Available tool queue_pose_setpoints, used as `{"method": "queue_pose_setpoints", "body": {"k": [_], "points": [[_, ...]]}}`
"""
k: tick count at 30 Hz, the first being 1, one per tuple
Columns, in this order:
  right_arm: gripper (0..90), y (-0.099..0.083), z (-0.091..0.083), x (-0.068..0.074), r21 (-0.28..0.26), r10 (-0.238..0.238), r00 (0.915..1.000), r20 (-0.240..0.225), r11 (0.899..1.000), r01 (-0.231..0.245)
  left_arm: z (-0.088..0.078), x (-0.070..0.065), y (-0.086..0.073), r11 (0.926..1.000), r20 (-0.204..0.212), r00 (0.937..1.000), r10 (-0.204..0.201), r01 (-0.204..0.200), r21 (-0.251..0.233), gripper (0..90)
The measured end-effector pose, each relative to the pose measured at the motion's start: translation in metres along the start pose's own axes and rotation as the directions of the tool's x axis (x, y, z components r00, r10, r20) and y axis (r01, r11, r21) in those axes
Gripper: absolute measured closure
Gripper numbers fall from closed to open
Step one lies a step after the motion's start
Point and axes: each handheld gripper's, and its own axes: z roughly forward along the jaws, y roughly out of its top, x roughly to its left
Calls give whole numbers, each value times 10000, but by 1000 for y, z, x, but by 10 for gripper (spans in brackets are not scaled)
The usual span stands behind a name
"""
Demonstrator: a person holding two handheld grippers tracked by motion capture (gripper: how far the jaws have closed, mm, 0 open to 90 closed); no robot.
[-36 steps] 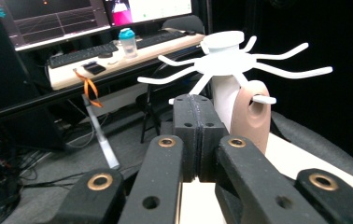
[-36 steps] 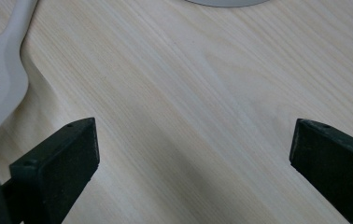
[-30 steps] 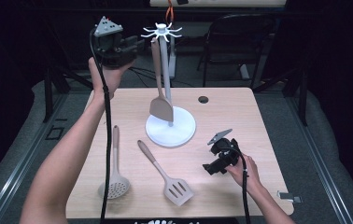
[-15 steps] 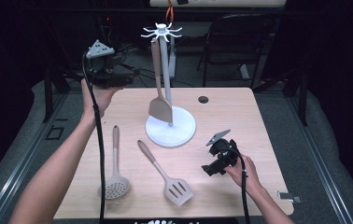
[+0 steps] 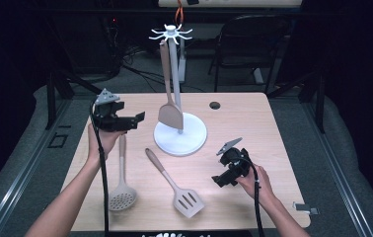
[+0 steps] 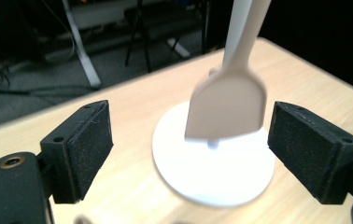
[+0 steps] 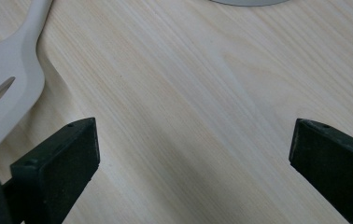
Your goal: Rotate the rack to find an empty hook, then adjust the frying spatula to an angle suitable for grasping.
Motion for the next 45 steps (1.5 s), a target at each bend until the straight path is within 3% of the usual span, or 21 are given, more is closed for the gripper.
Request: {"method": "queue_pose_setpoints", "body": {"k": [3, 5, 10, 12, 17, 21, 25, 32, 38, 42, 43, 45], "points": [[14, 0, 2, 2, -13, -3, 10000, -72, 10000, 3, 3, -2, -16, 9996, -238, 9997, 26, -20, 270, 131], [14, 1, 1, 2, 68, -100, 9999, -48, 9999, 101, 4, -2, -28, 9991, -158, 9998, -145, 151, 394, 121], [24, 1, -3, 2, -290, -53, 10000, 54, 9996, 55, 8, -3, -52, 9962, -349, 9992, -192, 221, 848, 106], [24, 1, -2, 2, -204, 44, 10000, 4, 9998, -43, 10, -3, -56, 9923, -333, 9992, -207, 246, 1214, 81], [26, 3, -1, 3, -252, -12, 10000, -15, 9997, 12, 9, -3, -63, 9900, -310, 9987, -392, 430, 1342, 57], [31, 4, -2, 6, -218, -110, 9999, -61, 9997, 109, 11, -3, -69, 9847, -42, 9996, -293, 296, 1719, 33], [47, 4, 0, 6, -186, -281, 9996, -1, 9994, 281, 12, -3, -72, 9853, 56, 9992, -386, 371, 1670, 26], [75, 4, 1, 7, -368, -148, 9994, -305, 9992, 137, 15, -3, -76, 9844, 218, 9985, -501, 457, 1698, 13], [191, 8, 0, 13, -299, 27, 9991, -416, 9995, -40, 19, -3, -78, 9823, 315, 9972, -680, 614, 1771, 0], [347, 9, -3, 20, -408, -74, 9981, -605, 9992, 49, 21, -5, -81, 9794, 368, 9967, -725, 642, 1915, 0], [398, 9, -4, 22, -479, -99, 9978, -657, 9988, 68, 21, -5, -81, 9787, 400, 9964, -747, 656, 1944, 0], [610, 11, -6, 26, -557, -211, 9972, -724, 9983, 171, 22, -4, -82, 9770, 460, 9963, -727, 619, 2041, 0]]}}
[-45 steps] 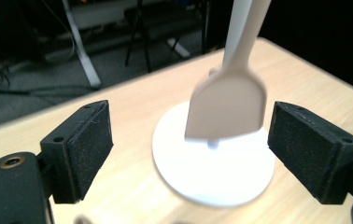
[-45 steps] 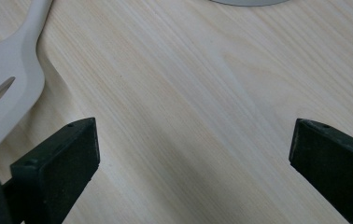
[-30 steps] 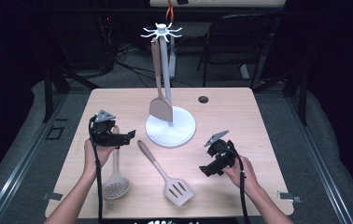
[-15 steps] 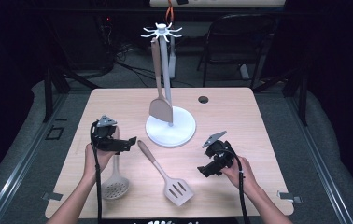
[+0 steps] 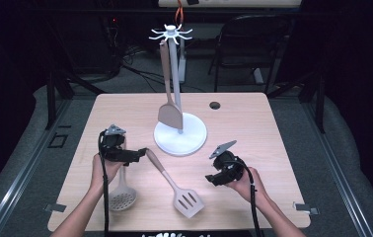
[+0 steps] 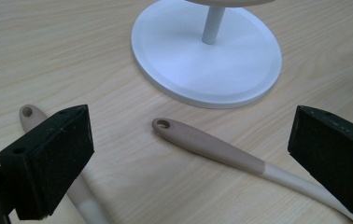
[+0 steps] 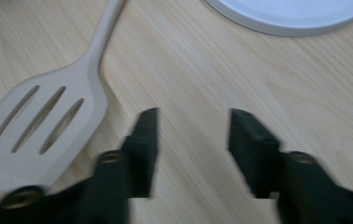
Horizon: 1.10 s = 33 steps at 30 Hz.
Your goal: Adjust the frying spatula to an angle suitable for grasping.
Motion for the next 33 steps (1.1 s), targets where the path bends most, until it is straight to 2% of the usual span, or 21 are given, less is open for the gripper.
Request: {"method": "queue_pose_setpoints", "body": {"k": [1, 2, 5, 7, 11, 15, 16, 17, 20, 21, 22, 26, 29, 31, 33], "points": [[700, 1, -1, 4, 49, -227, 9996, -170, 9997, 228, 0, 0, 0, 10000, 4, 10000, -10, 10, 4, 0], [747, 2, -1, 5, -9, -273, 9993, -265, 9996, 273, 1, 0, -1, 9999, -16, 10000, -93, 93, -55, 0], [866, 4, -1, 12, -63, -433, 9974, -569, 9991, 430, 2, 0, -2, 9999, 53, 9999, -115, 115, 41, 0], [900, 5, -2, 17, -163, -554, 9953, -796, 9984, 543, 3, 1, -2, 9997, 87, 9997, -221, 220, 131, 0], [900, 8, 0, 29, -187, -647, 9901, -1250, 9979, 628, 5, 0, -3, 9992, 141, 9994, -320, 317, 248, 0], [900, 11, 3, 45, -50, -1000, 9794, -1753, 9949, 1007, 5, -2, -3, 9992, 88, 9995, -310, 307, 257, 0], [900, 12, 2, 48, 60, -1233, 9768, -1753, 9920, 1263, 4, -3, -3, 9994, -31, 9995, -319, 319, 164, 0], [900, 12, 3, 52, -58, -1298, 9742, -1845, 9914, 1310, 4, -4, -3, 9993, -86, 9993, -361, 362, 84, 0], [900, 14, 4, 62, 23, -1456, 9682, -2032, 9888, 1492, 5, -6, -2, 9991, -111, 9991, -400, 402, 149, 2], [900, 14, 4, 64, 227, -1601, 9658, -2041, 9855, 1681, 6, -6, -3, 9991, -110, 9992, -393, 395, 170, 2], [900, 13, 7, 68, 186, -1564, 9643, -2138, 9863, 1641, 6, -6, -3, 9990, -74, 9994, -347, 349, 287, 1], [900, 14, 14, 75, 575, -1831, 9569, -2254, 9780, 2006, 9, -9, -3, 9987, -122, 9994, -337, 341, 384, 1], [900, 12, 20, 79, 663, -1818, 9522, -2454, 9768, 2035, 9, -9, -3, 9993, -246, 9996, -160, 169, 342, 10], [900, 12, 23, 80, 864, -1911, 9483, -2533, 9719, 2189, 10, -10, -3, 9992, -263, 9994, -232, 240, 322, 12], [900, 11, 25, 82, 980, -1855, 9464, -2646, 9711, 2177, 11, -10, -4, 9991, -251, 9995, -212, 221, 375, 13]]}}
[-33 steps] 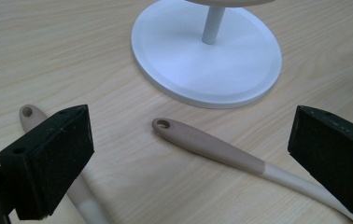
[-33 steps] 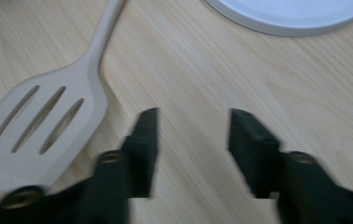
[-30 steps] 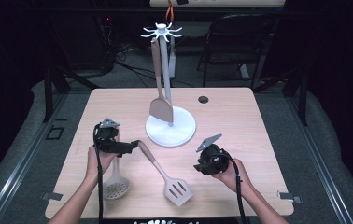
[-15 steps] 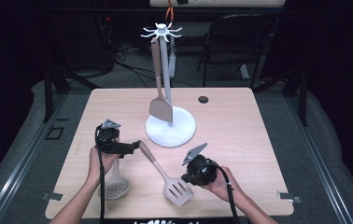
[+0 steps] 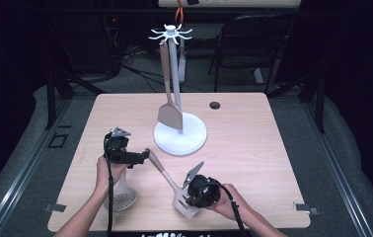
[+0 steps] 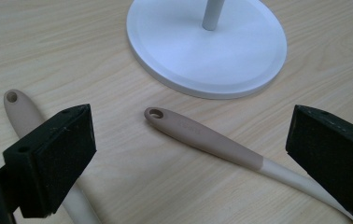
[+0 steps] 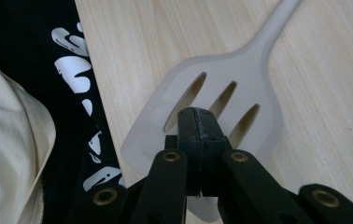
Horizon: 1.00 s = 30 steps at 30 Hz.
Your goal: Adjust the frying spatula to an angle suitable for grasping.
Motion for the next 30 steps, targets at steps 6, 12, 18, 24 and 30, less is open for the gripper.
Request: {"method": "queue_pose_setpoints", "body": {"k": [6, 12, 18, 24, 30], "points": [[900, -1, 6, 0, 349, -58, 9999, -127, 9994, 63, 3, -3, -1, 9997, -2, 10000, -24, 24, 227, 16], [900, -2, 17, 0, 851, -116, 9997, -191, 9963, 132, 9, -7, -3, 9987, -19, 9999, 114, -113, 507, 21], [900, -4, 26, -1, 1039, -1, 9996, -280, 9946, 30, 13, -8, -4, 9976, 61, 10000, -24, 20, 699, 25], [900, -4, 31, -3, 1270, 8, 9993, -362, 9919, 38, 20, -9, -5, 9957, 260, 9991, -331, 307, 876, 34], [900, -4, 30, -5, 1300, -10, 9992, -397, 9915, 62, 33, -8, -2, 9912, 620, 9965, -566, 487, 1235, 40]]}}
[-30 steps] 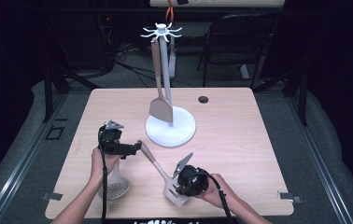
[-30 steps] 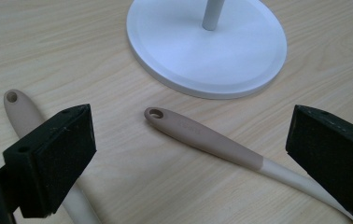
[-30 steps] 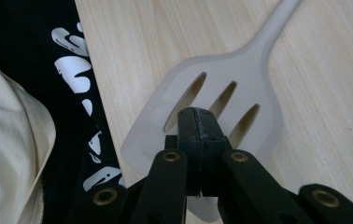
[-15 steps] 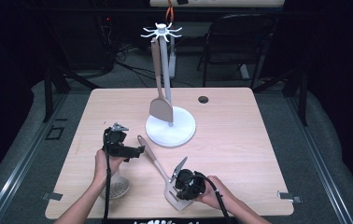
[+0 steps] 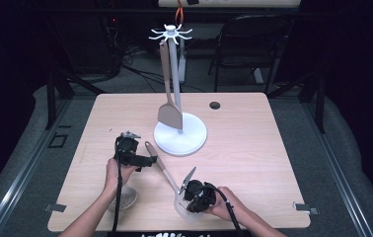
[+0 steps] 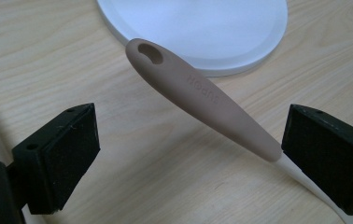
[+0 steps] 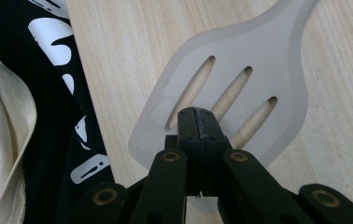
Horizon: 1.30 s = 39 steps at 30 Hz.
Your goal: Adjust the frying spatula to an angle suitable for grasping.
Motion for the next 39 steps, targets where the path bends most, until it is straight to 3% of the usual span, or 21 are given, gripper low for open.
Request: {"method": "queue_pose_setpoints", "body": {"k": [7, 12, 21, 25, 31, 32, 39], "points": [[900, 0, -1, -1, 55, -90, 10000, 37, 9999, 89, 16, 0, 7, 9982, 401, 9978, -522, 509, 329, 76], [900, 0, -1, -1, 87, -138, 9999, 40, 9999, 138, 24, -2, 11, 9975, 522, 9976, -459, 429, 567, 149], [900, 1, 0, -1, -28, -135, 9999, 24, 9999, 135, 35, -5, 14, 9934, 302, 9980, -561, 528, 1022, 335], [900, 1, 0, 0, -13, -158, 9998, 99, 9999, 158, 36, -6, 15, 9920, 277, 9973, -677, 643, 1086, 365], [900, 1, 0, -1, -73, -144, 9999, 40, 9999, 144, 29, -3, 13, 9941, 882, 9916, -941, 888, 631, 424], [900, 1, -1, -2, 66, -224, 9997, 61, 9997, 224, 26, -4, 13, 9949, 952, 9910, -941, 901, 455, 435], [891, -1, -3, -5, -286, 105, 9995, -301, 9995, -114, 9, -9, 11, 9934, 1557, 9836, -912, 1008, -552, 509]]}}
